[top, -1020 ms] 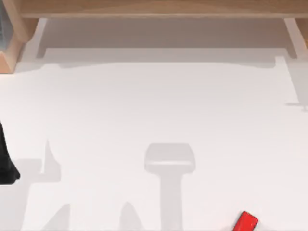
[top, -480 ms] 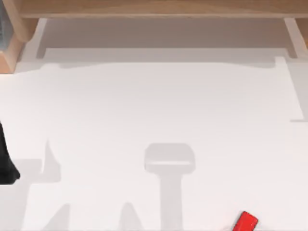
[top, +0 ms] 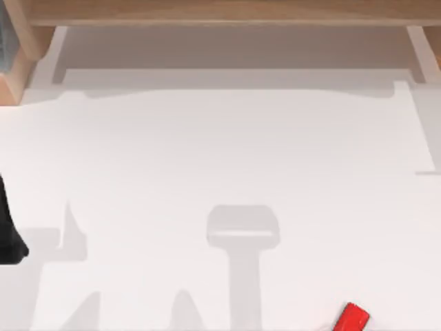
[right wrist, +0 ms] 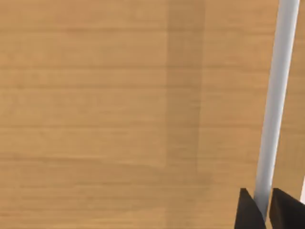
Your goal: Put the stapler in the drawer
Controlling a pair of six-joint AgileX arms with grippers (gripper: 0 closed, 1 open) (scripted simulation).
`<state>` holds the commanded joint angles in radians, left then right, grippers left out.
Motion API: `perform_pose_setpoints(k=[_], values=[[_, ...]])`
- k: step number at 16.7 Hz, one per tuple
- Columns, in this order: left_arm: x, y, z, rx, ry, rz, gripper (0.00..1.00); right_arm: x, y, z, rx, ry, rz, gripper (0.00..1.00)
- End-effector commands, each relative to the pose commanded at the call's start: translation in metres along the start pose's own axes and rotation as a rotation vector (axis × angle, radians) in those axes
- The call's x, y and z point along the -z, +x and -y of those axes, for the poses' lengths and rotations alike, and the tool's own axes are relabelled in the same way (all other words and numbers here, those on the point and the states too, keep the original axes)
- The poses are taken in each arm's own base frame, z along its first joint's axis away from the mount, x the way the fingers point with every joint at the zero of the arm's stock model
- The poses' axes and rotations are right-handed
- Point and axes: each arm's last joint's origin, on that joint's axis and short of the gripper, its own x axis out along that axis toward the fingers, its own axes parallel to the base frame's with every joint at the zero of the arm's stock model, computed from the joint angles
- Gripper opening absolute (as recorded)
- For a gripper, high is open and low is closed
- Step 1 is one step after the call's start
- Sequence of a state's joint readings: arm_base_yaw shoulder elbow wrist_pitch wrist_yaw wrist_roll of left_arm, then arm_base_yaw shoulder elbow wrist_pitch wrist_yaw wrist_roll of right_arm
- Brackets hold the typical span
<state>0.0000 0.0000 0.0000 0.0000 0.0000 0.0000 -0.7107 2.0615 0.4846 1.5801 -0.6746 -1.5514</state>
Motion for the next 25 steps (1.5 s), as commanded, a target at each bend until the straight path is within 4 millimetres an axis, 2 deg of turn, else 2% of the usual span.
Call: perform_pose_setpoints(k=[8, 18, 22, 25], values=[[0.000, 0.000, 0.000, 0.000, 0.000, 0.000, 1.00, 0.000, 0.000, 0.000, 0.000, 0.000, 0.000, 0.98], [0.000, 0.000, 0.000, 0.000, 0.000, 0.000, 1.00, 0.000, 0.000, 0.000, 0.002, -0.002, 0.001, 1.00], [0.000, 0.000, 0.000, 0.000, 0.000, 0.000, 1.00, 0.000, -0.017, 0.000, 0.001, -0.001, 0.002, 1.00], [0.000, 0.000, 0.000, 0.000, 0.000, 0.000, 1.00, 0.000, -0.019, 0.000, 0.001, 0.000, 0.002, 1.00]])
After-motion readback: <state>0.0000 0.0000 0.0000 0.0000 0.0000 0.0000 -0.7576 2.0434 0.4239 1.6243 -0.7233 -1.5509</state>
